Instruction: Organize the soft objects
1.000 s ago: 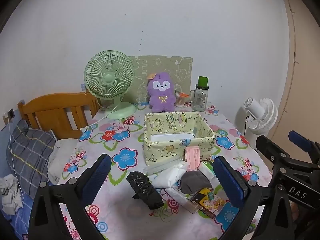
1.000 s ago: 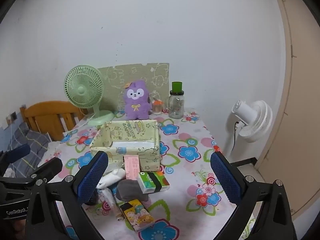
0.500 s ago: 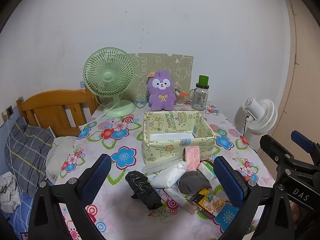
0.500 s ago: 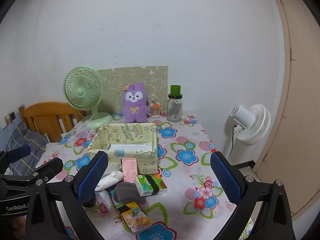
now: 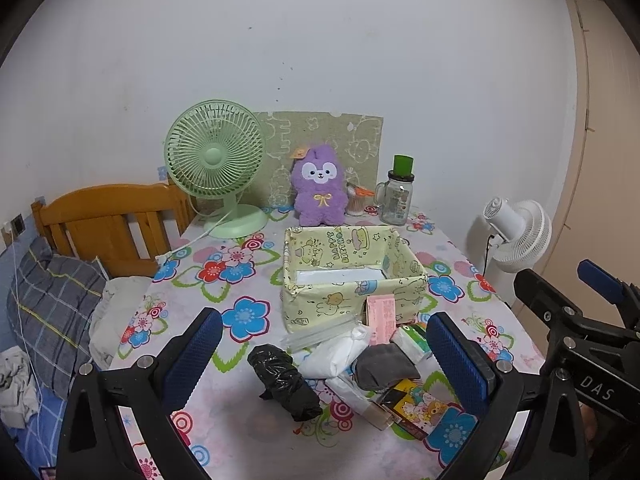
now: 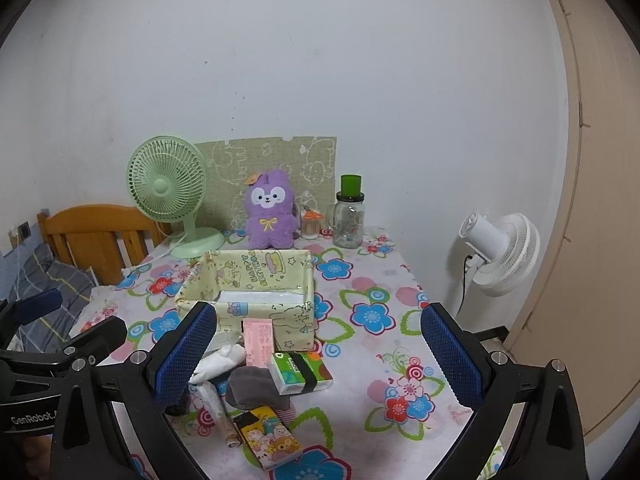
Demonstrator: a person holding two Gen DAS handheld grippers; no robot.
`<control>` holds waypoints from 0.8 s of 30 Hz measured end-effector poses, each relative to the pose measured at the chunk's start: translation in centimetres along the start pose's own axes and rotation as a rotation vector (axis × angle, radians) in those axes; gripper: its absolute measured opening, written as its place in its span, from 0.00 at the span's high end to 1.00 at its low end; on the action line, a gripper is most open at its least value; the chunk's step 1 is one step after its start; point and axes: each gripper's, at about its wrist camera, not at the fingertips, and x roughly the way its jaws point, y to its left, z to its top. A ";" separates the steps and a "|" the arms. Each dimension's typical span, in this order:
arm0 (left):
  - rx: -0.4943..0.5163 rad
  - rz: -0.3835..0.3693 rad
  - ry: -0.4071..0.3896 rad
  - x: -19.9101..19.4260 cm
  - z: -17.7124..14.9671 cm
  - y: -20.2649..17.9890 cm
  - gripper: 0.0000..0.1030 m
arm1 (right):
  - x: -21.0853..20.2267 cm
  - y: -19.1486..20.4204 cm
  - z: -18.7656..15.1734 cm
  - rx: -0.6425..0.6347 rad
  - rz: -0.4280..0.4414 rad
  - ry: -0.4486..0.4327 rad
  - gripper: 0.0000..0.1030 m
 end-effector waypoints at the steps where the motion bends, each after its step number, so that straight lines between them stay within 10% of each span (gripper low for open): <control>1: 0.000 0.000 0.002 0.0 0.0 0.0 0.00 | 0.0 0.0 0.0 0.001 0.002 0.003 0.00; 24: 0.006 0.018 0.017 0.5 -0.1 0.4 0.00 | 0.6 0.1 -0.4 0.010 0.011 0.018 0.00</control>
